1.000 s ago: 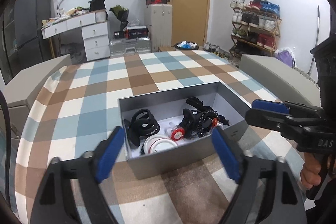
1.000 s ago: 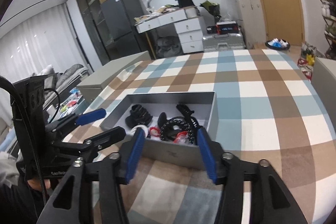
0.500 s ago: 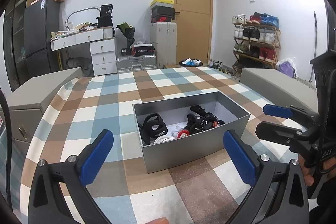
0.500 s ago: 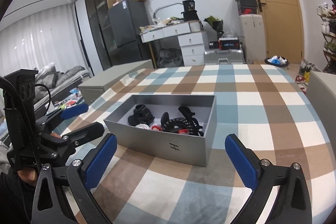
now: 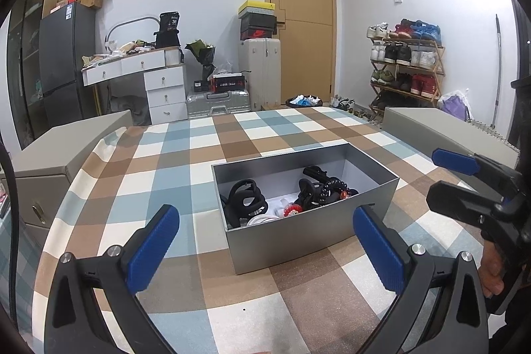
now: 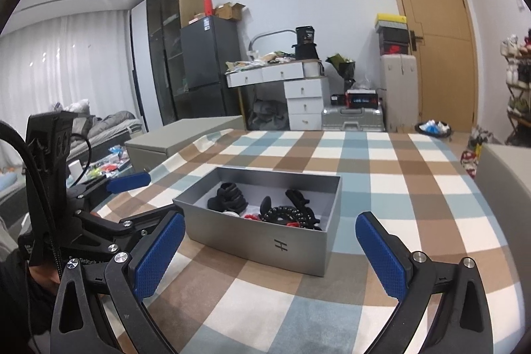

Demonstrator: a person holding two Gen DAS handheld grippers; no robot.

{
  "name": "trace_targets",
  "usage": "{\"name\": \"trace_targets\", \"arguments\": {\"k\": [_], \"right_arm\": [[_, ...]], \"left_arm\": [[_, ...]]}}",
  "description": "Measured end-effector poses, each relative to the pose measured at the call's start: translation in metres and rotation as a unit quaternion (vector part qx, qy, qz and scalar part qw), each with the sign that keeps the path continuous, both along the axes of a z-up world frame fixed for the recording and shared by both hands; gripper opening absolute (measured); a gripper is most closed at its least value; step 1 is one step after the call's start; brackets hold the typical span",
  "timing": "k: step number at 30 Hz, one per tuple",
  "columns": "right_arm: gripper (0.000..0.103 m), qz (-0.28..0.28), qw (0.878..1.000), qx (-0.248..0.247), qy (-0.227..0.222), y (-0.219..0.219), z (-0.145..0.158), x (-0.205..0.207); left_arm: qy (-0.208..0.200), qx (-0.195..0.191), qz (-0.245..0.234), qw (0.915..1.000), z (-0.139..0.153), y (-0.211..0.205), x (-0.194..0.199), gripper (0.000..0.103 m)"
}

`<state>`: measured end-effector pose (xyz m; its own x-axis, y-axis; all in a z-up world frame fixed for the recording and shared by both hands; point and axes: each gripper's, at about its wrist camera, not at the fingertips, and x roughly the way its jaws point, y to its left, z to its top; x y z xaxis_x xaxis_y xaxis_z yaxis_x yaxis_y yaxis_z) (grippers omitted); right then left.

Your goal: Organize jewelry

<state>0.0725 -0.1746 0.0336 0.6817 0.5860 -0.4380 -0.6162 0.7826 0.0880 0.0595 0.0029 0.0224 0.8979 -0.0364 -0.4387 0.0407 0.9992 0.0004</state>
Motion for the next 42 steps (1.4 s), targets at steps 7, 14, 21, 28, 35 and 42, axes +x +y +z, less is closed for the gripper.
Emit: {"name": "trace_targets", "arguments": {"k": [7, 14, 21, 28, 35, 42], "right_arm": [[0.103, 0.0, 1.0, -0.011, -0.01, 0.0033, 0.0001, -0.0032], [0.103, -0.002, 1.0, -0.007, -0.003, 0.0009, 0.0002, -0.0022], [0.103, -0.002, 1.0, -0.007, -0.002, 0.0006, 0.0001, -0.0016], [0.103, -0.002, 1.0, -0.007, -0.002, 0.0002, 0.0003, -0.0015], [0.103, -0.002, 1.0, -0.007, -0.002, 0.0007, 0.0001, -0.0015], [0.103, -0.002, 1.0, -0.007, -0.002, 0.0006, 0.0003, -0.0014]], "left_arm": [[0.001, -0.001, -0.003, 1.0, -0.0008, 0.001, -0.0015, 0.102], [0.004, 0.0, -0.001, 1.0, -0.0005, 0.0035, -0.0033, 0.102], [0.006, 0.001, -0.004, 1.0, 0.0, 0.0008, -0.0047, 0.102], [0.006, 0.001, -0.004, 1.0, 0.0, 0.0006, -0.0044, 0.102], [0.006, 0.001, -0.004, 1.0, 0.0002, 0.0004, -0.0046, 0.102], [0.005, 0.001, -0.003, 1.0, 0.0005, 0.0003, -0.0049, 0.102]]}}
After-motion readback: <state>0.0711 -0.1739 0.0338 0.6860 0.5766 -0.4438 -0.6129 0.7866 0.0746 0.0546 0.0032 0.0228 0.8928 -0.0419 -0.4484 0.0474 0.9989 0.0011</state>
